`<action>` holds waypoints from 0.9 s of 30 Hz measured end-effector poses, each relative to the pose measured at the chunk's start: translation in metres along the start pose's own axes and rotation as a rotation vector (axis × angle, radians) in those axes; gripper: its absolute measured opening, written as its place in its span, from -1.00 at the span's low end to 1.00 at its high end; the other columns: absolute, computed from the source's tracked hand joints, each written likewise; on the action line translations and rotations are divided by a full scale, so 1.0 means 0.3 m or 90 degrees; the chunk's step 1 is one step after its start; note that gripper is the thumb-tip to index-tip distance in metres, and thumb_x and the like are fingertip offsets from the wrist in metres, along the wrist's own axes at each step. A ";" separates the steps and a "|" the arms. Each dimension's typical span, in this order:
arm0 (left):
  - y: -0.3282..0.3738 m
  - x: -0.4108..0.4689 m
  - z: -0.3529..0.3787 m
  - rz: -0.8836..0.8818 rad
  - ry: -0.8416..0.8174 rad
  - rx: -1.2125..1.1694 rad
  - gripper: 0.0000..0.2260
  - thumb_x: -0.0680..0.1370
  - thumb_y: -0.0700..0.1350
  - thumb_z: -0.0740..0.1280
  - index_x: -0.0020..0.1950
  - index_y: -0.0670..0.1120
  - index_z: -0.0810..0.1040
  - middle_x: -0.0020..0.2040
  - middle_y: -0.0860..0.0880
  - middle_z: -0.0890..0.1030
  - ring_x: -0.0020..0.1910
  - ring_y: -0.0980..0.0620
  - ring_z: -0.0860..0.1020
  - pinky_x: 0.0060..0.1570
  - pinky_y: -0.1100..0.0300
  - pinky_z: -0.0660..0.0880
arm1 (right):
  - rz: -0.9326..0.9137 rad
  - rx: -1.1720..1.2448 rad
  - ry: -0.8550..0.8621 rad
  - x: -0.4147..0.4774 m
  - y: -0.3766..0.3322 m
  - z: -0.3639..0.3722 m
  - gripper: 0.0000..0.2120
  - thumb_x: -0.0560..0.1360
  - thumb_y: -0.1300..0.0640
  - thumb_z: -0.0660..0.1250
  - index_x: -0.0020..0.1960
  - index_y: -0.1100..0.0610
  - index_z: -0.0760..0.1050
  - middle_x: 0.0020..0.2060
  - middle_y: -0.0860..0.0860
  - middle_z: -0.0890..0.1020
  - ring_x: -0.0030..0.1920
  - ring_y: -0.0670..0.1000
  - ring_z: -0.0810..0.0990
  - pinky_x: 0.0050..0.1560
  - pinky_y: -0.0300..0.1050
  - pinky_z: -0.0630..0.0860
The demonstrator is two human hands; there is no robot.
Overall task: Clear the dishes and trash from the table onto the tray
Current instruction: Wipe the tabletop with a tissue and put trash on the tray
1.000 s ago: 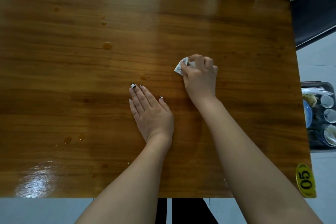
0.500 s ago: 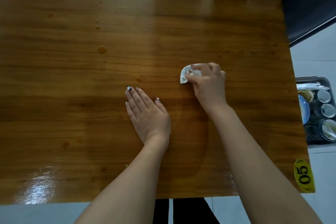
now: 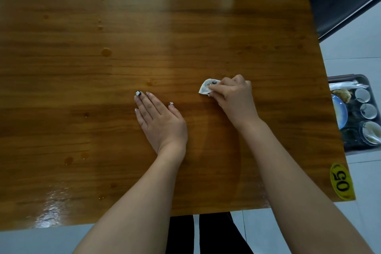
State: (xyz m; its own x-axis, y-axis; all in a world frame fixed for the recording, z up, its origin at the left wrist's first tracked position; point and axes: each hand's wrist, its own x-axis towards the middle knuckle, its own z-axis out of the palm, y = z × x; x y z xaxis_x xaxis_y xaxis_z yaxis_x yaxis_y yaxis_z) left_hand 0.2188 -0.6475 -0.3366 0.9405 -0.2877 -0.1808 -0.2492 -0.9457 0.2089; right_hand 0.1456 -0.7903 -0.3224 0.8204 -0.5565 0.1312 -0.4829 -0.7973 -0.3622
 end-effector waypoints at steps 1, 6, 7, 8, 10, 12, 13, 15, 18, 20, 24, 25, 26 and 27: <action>0.001 0.003 0.000 0.001 0.001 -0.002 -0.45 0.66 0.03 -0.09 0.55 -0.23 -0.14 0.57 -0.17 -0.14 0.55 -0.07 -0.20 0.47 0.06 -0.25 | 0.012 0.017 0.013 -0.019 0.004 -0.002 -0.85 0.42 0.20 0.44 -0.01 0.12 0.68 -0.16 0.05 0.67 -0.11 0.20 0.50 -0.09 0.03 0.25; -0.004 0.004 0.002 0.002 0.013 -0.002 -0.45 0.66 0.02 -0.08 0.55 -0.23 -0.13 0.58 -0.17 -0.11 0.55 -0.07 -0.18 0.47 0.07 -0.24 | 0.049 0.038 0.000 -0.096 0.022 -0.025 -0.70 0.47 0.10 0.41 0.20 0.07 0.60 -0.11 0.00 0.65 -0.02 0.16 0.44 0.00 -0.02 0.18; -0.006 0.004 0.001 0.003 0.012 -0.003 -0.45 0.66 0.02 -0.08 0.55 -0.23 -0.13 0.58 -0.17 -0.11 0.55 -0.07 -0.18 0.48 0.07 -0.23 | 0.045 0.032 -0.009 -0.107 0.029 -0.029 -0.70 0.47 0.09 0.41 0.20 0.06 0.60 -0.12 0.01 0.63 0.00 0.17 0.44 0.00 -0.01 0.19; -0.009 0.000 0.002 0.004 0.009 -0.004 -0.45 0.66 0.02 -0.08 0.55 -0.23 -0.13 0.57 -0.17 -0.11 0.55 -0.07 -0.18 0.48 0.06 -0.23 | 0.044 0.028 -0.016 -0.119 0.035 -0.034 -0.71 0.47 0.09 0.41 0.18 0.06 0.61 -0.12 0.02 0.61 0.02 0.19 0.44 -0.01 0.00 0.19; -0.010 -0.006 0.003 0.010 0.006 -0.002 -0.45 0.66 0.02 -0.09 0.55 -0.24 -0.14 0.57 -0.17 -0.12 0.55 -0.07 -0.18 0.48 0.06 -0.23 | 0.051 0.025 -0.030 -0.137 0.049 -0.043 -0.73 0.47 0.10 0.41 0.16 0.07 0.62 -0.13 0.04 0.58 0.05 0.21 0.43 -0.02 0.00 0.19; -0.004 -0.007 -0.001 0.011 0.005 0.006 -0.45 0.67 0.02 -0.09 0.55 -0.24 -0.15 0.57 -0.17 -0.13 0.55 -0.06 -0.19 0.48 0.06 -0.24 | 0.060 0.030 -0.039 -0.150 0.058 -0.053 -0.76 0.47 0.10 0.41 0.13 0.07 0.64 -0.09 0.05 0.56 0.10 0.20 0.42 0.00 -0.03 0.17; -0.002 -0.007 -0.004 0.005 0.004 0.009 -0.45 0.67 0.02 -0.09 0.55 -0.23 -0.15 0.57 -0.17 -0.13 0.55 -0.06 -0.19 0.48 0.05 -0.25 | 0.067 0.035 -0.048 -0.156 0.061 -0.057 -0.78 0.48 0.09 0.40 0.12 0.06 0.65 -0.04 0.04 0.57 0.15 0.19 0.40 0.02 -0.04 0.17; 0.004 -0.012 -0.010 -0.017 0.004 0.004 -0.44 0.66 0.04 -0.08 0.55 -0.23 -0.16 0.57 -0.17 -0.14 0.55 -0.07 -0.20 0.47 0.03 -0.27 | 0.071 0.055 -0.058 -0.168 0.070 -0.063 -0.80 0.48 0.08 0.41 0.08 0.05 0.66 0.06 0.01 0.58 0.21 0.18 0.37 0.07 -0.05 0.17; 0.051 -0.037 -0.017 -0.074 -0.008 -0.037 -0.37 0.65 0.08 -0.03 0.54 -0.24 -0.23 0.56 -0.20 -0.19 0.54 -0.10 -0.24 0.47 0.01 -0.27 | 0.044 0.086 -0.029 -0.193 0.083 -0.060 -0.82 0.44 0.12 0.45 0.03 0.07 0.68 0.01 -0.04 0.64 0.14 0.17 0.42 0.02 -0.03 0.18; 0.121 -0.056 -0.012 -0.093 -0.027 -0.056 -0.33 0.64 0.12 -0.03 0.52 -0.26 -0.27 0.55 -0.22 -0.21 0.53 -0.12 -0.26 0.46 0.01 -0.29 | 0.027 0.087 -0.005 -0.199 0.090 -0.055 -0.83 0.41 0.14 0.47 0.00 0.09 0.69 -0.08 -0.05 0.67 0.07 0.14 0.44 -0.01 -0.03 0.19; 0.236 -0.064 0.029 -0.047 -0.055 -0.019 -0.30 0.62 0.20 -0.11 0.52 -0.28 -0.26 0.55 -0.24 -0.22 0.53 -0.14 -0.27 0.45 -0.01 -0.30 | -0.027 0.053 0.049 -0.166 0.111 -0.040 -0.88 0.39 0.11 0.44 -0.09 0.08 0.70 -0.21 -0.05 0.65 -0.01 0.04 0.35 -0.09 -0.02 0.24; 0.242 -0.063 0.042 -0.033 -0.054 0.003 -0.29 0.62 0.21 -0.13 0.52 -0.28 -0.25 0.55 -0.25 -0.21 0.53 -0.15 -0.26 0.46 -0.02 -0.29 | -0.038 0.052 0.063 -0.155 0.113 -0.038 -0.88 0.39 0.11 0.43 -0.11 0.09 0.70 -0.23 -0.04 0.64 -0.02 0.03 0.34 -0.11 -0.02 0.24; 0.243 -0.062 0.052 -0.030 -0.050 0.019 -0.29 0.61 0.22 -0.14 0.52 -0.28 -0.24 0.55 -0.25 -0.20 0.53 -0.16 -0.26 0.46 -0.02 -0.29 | -0.045 0.046 0.070 -0.142 0.116 -0.034 -0.89 0.40 0.12 0.43 -0.11 0.09 0.70 -0.24 -0.04 0.63 -0.03 0.04 0.35 -0.11 -0.02 0.24; 0.240 -0.061 0.056 -0.029 -0.045 0.027 -0.29 0.61 0.23 -0.14 0.52 -0.28 -0.23 0.55 -0.26 -0.20 0.53 -0.16 -0.25 0.46 -0.03 -0.28 | -0.044 0.035 0.071 -0.128 0.112 -0.034 -0.90 0.40 0.14 0.45 -0.09 0.10 0.70 -0.24 -0.03 0.63 -0.02 0.07 0.39 -0.11 -0.03 0.24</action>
State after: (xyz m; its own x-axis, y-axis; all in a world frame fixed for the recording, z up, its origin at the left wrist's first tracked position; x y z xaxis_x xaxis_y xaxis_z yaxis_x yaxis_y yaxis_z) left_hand 0.1796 -0.7129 -0.3343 0.9330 -0.2528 -0.2563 -0.2175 -0.9632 0.1581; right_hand 0.0949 -0.7981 -0.3302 0.8108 -0.5251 0.2585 -0.4061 -0.8228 -0.3976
